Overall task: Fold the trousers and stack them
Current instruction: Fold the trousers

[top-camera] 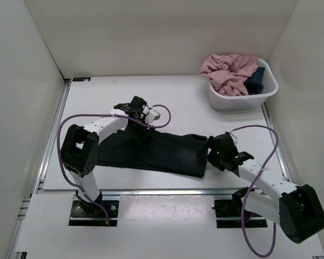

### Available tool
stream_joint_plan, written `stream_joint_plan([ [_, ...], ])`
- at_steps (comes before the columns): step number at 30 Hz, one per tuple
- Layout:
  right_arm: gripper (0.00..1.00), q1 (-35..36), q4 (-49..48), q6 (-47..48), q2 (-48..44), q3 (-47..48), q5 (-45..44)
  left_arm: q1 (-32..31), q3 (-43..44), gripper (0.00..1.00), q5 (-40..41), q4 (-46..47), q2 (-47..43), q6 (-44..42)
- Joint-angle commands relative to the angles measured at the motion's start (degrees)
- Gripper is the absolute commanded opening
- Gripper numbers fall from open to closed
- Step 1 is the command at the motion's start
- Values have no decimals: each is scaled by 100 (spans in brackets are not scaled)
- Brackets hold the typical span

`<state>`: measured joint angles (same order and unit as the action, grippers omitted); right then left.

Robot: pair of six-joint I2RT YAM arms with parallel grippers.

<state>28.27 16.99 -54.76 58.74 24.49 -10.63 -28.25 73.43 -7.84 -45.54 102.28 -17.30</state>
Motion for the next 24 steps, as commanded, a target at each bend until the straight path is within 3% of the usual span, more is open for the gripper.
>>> stream_joint_plan([
  [1,96,-76,-978,361,487,-313,1010,-31,-109,75,195,142,-15,78],
  [3,91,-76,-1275,361,717,-366,1142,-31,-109,75,195,195,55,78],
  [8,55,-76,-2059,151,1157,-489,2019,-31,-109,75,256,195,170,78],
  [9,45,-76,-2060,150,1157,-489,2021,-31,-109,75,256,195,170,78],
  [10,20,-128,-2060,80,1105,-489,2021,-31,-109,75,256,195,170,78],
  [12,0,-242,-1754,80,956,-393,1969,-31,-109,75,317,195,170,78],
  [15,0,-575,-456,228,342,159,1540,-31,66,77,423,46,-111,-36],
  [17,0,-857,1020,430,-160,651,1162,21,355,78,423,-235,-357,-89],
  [19,0,-1270,1900,948,-432,1555,827,74,592,81,423,-516,-602,-89],
  [24,0,-1403,4651,2065,47,3805,-69,206,164,83,607,-658,-928,-221],
])
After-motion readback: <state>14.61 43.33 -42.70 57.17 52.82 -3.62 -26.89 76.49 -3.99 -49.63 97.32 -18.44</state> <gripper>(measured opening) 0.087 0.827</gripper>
